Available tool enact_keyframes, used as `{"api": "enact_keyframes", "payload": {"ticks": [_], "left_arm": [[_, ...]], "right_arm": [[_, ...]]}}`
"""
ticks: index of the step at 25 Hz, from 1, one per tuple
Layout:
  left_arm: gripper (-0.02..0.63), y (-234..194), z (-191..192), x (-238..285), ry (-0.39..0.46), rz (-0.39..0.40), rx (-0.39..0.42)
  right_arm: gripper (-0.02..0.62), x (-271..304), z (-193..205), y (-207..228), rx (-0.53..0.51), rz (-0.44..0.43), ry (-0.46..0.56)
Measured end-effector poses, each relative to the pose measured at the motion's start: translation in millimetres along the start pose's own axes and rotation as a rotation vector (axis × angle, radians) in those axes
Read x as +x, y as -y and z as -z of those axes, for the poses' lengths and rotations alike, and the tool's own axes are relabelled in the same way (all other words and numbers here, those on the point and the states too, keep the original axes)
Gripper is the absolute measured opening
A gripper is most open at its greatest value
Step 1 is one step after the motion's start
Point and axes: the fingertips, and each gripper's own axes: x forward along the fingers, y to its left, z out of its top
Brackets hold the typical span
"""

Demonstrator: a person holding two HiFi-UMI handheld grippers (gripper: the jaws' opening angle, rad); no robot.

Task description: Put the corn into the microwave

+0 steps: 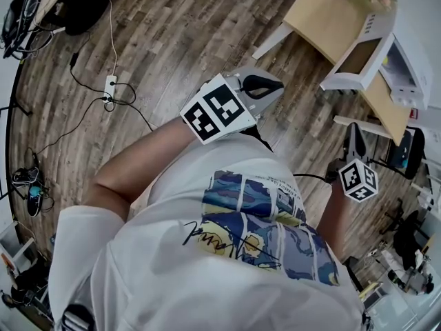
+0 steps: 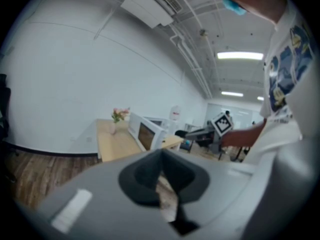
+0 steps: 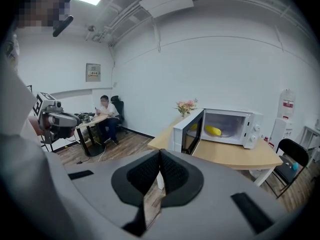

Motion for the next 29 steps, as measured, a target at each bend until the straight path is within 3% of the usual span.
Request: {"api": "enact_keyframes", "payload": {"ticks": [22,29], "left_arm": [[0.006,12.6,3.3,-22.9,0.024,0.01,0.017],[0.006,6.5,23.6,-40.8,-0.018,-0.038,-0.003]], "right_arm": [[0.009,-21.1,-1.2,-29.6,-0.03,-0.012,0.021],[0.009,-10.6,13.8,-52.0,-0.01,-0.064,0.003]]}}
